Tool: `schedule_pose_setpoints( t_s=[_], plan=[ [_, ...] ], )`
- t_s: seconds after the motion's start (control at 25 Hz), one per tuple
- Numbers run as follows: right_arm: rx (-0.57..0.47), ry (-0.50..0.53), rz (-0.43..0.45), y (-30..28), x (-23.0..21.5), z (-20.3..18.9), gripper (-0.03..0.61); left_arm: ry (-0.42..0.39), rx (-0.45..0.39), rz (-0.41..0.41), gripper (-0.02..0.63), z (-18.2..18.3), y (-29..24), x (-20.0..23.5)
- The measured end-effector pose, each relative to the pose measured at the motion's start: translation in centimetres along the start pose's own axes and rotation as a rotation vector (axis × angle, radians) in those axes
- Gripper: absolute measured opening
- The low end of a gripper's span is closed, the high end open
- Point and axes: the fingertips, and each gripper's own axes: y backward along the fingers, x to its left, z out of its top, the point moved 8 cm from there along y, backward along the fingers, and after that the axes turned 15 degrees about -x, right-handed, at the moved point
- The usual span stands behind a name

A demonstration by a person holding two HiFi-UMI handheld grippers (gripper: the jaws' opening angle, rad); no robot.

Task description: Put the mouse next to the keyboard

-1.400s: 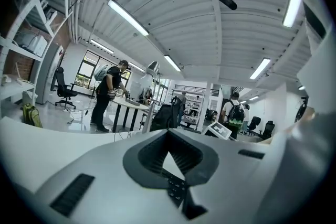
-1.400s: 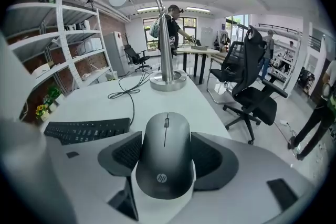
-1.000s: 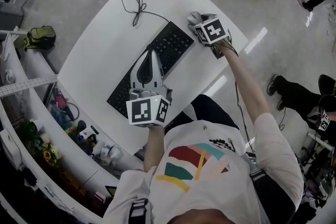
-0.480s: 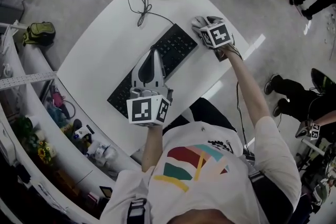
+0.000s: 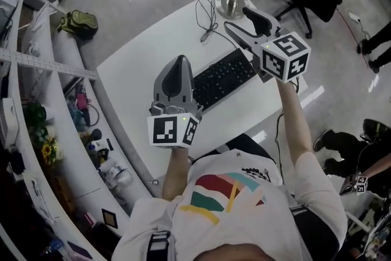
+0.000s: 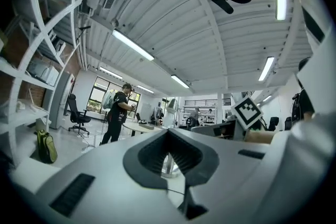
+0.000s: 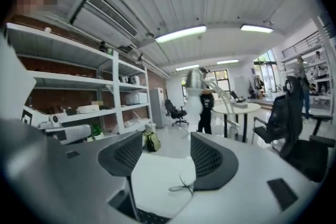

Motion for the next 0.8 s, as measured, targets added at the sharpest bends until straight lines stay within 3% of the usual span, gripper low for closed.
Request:
schedule_pose_setpoints(
  t_s=[0.04,0.08,0.2,0.48,0.8],
  plan=[
    [-0.039,0.013,0.02,0.1,2.2,1.1,0.297,-0.012,-0.014,-0.005,0.044,1.2,0.6,0.1],
    [-0.076,0.021,0.028,0.1,4.3,1.9,0.245,-0.026,-0.026,-0.007,0.044,2.3,1.2,0.4],
    [-0.155,0.001,0.054,-0.7,10.1,2.8,0.021,-0.087,-0.054,0.04,0.043,5.1,3.5,1.8],
    [-0.093,-0.06,0.135,-1.8,18.8,-0.3,0.012,-0.158,-0.059,0.2,0.043,7.6,9.2,5.5],
    [-0.081,-0.055,0.217,-3.6,21.4,0.1,0.012,-0.166,-0.067,0.273,0.044,8.3,10.9,7.5]
  ],
)
